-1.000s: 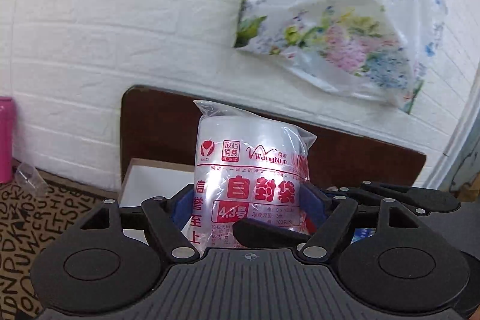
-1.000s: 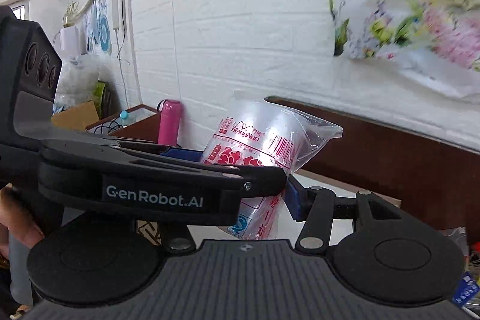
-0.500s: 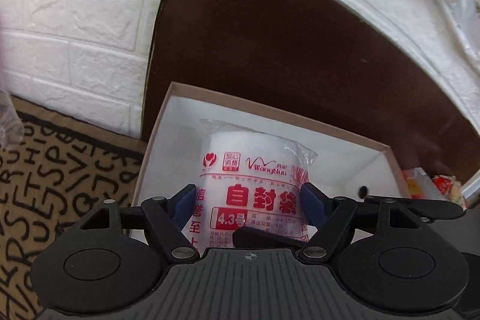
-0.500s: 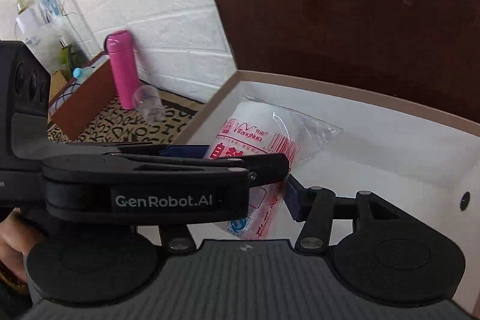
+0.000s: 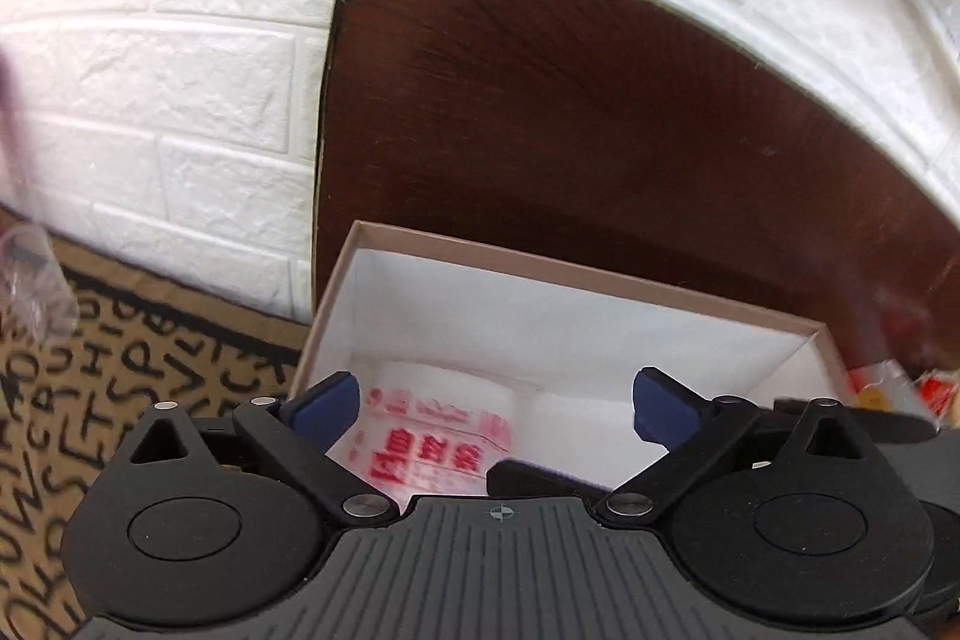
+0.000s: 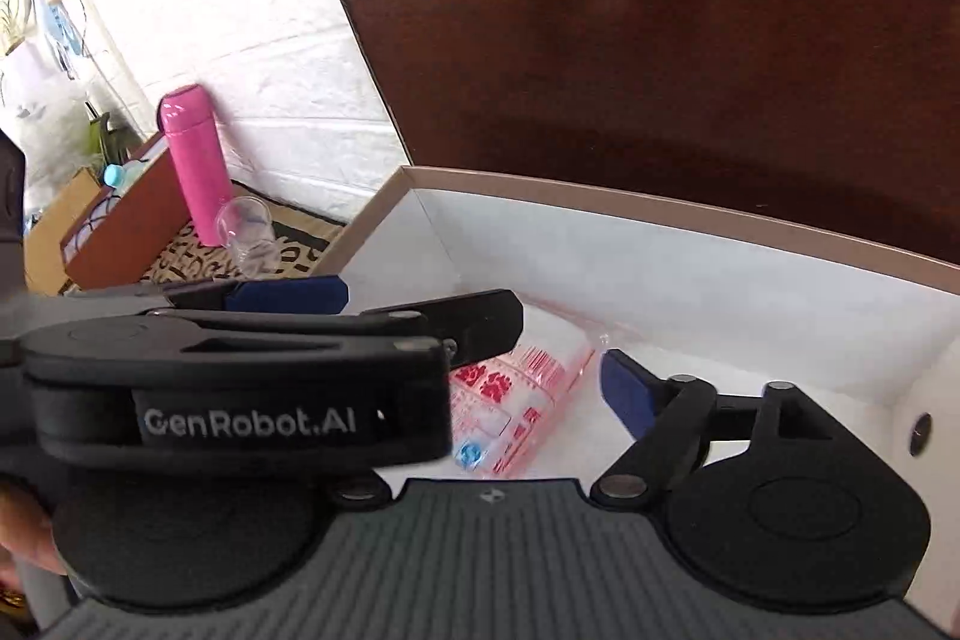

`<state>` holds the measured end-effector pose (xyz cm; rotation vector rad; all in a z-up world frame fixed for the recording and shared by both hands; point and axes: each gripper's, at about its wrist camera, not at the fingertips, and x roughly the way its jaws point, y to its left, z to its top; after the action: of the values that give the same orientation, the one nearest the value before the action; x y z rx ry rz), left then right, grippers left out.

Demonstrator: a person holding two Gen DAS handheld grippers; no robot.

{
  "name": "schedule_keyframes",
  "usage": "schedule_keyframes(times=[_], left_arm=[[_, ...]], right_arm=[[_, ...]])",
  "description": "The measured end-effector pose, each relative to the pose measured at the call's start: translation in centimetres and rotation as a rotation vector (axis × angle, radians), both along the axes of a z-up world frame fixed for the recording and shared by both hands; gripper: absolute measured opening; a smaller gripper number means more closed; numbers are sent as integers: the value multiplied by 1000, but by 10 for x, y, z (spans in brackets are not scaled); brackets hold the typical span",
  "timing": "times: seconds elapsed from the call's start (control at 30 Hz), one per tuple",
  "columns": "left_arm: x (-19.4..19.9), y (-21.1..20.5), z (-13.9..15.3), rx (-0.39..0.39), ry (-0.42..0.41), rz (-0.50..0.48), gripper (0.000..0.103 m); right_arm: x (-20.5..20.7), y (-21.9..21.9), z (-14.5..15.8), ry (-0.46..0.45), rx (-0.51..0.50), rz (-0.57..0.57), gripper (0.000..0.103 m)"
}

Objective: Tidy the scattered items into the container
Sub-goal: 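Carry the package into the cardboard box and open the left gripper, then withdraw the left tool from the box back toward the pile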

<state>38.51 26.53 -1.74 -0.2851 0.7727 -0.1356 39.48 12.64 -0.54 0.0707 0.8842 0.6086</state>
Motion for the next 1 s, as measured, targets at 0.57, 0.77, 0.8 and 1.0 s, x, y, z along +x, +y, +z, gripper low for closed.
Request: schedule_keyframes(times=[0.57, 0.77, 0.8, 1.0], left_arm=[[-167, -71, 62, 208, -180, 147, 103], [-235, -107, 65, 192, -210, 136, 103], [-247, -114, 67, 194, -221, 126, 103], [-305, -153, 70, 202, -284, 83, 103]], right_arm=[[-139, -60, 55, -173, -123, 40, 102], [-208, -104, 60, -255, -76, 6, 102], [-215, -110, 61, -257, -67, 0, 102], [-275, -149, 64, -337, -45, -50, 102]])
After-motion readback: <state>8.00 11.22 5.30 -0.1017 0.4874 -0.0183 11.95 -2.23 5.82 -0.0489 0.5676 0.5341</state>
